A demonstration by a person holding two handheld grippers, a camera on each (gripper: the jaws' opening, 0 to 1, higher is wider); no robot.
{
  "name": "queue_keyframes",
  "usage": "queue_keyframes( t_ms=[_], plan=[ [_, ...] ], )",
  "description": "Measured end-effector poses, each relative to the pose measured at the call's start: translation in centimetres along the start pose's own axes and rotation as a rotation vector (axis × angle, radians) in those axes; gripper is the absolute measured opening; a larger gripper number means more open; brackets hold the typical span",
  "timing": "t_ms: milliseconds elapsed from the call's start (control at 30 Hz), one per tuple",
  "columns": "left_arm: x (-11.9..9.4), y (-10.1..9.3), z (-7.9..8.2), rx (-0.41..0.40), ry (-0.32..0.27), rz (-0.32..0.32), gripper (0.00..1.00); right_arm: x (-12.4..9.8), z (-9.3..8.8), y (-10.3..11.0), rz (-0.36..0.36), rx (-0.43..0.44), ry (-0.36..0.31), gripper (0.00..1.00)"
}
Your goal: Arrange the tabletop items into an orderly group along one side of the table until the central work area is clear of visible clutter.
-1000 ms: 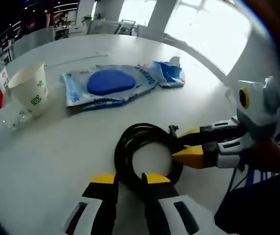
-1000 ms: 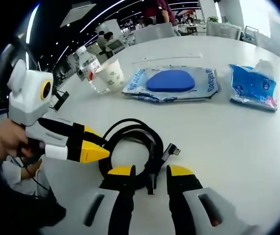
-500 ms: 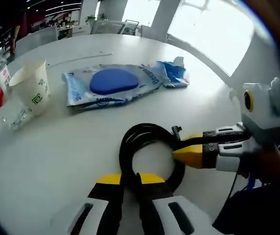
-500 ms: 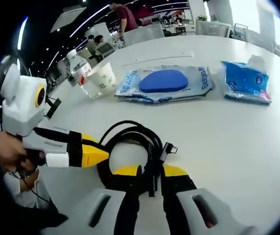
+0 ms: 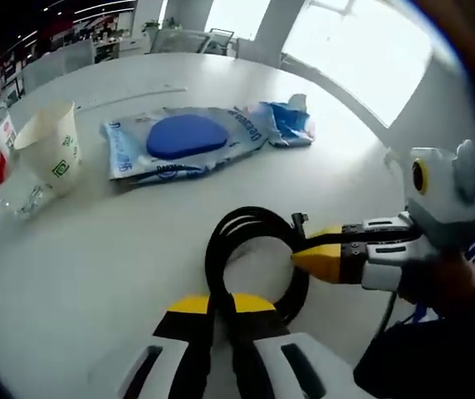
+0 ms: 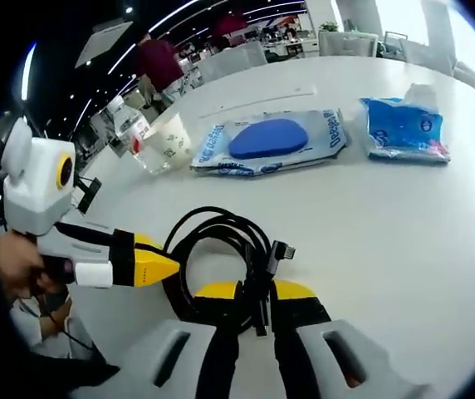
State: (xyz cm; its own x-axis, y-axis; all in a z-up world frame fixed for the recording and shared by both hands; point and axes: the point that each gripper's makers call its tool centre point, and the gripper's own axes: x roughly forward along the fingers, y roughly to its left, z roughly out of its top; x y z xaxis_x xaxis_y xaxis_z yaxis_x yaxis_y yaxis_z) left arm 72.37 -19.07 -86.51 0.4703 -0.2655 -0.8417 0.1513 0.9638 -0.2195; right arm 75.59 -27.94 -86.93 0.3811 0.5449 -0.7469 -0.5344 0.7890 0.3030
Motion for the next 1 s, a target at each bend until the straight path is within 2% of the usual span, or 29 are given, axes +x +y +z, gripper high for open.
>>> queue_keyframes(
  t_ms=[267, 400, 667, 1000],
  plan=[
    [-0.5, -0.3, 1.7, -0.003, -0.022, 0.0, 0.03, -0.6, 0.9, -0.5, -0.006, 0.027, -0.021, 0.08],
    [-0.6, -0.6, 2.4, 0.021, -0.031, 0.0, 0.03, -1.0, 1.4, -0.7, -0.005, 0.037, -0.032, 0.08],
    [-0.4, -2.1, 4.5, 0.085, -0.038, 0.003, 0.03, -1.9, 2.5, -2.5, -0.025, 0.078, -0.067, 0.08],
    [0.6, -3.8, 6.4, 0.122, -0.038, -0.018, 0.03, -2.4, 3.2, -4.8, -0.055, 0.126, -0.098, 0.08]
  ],
)
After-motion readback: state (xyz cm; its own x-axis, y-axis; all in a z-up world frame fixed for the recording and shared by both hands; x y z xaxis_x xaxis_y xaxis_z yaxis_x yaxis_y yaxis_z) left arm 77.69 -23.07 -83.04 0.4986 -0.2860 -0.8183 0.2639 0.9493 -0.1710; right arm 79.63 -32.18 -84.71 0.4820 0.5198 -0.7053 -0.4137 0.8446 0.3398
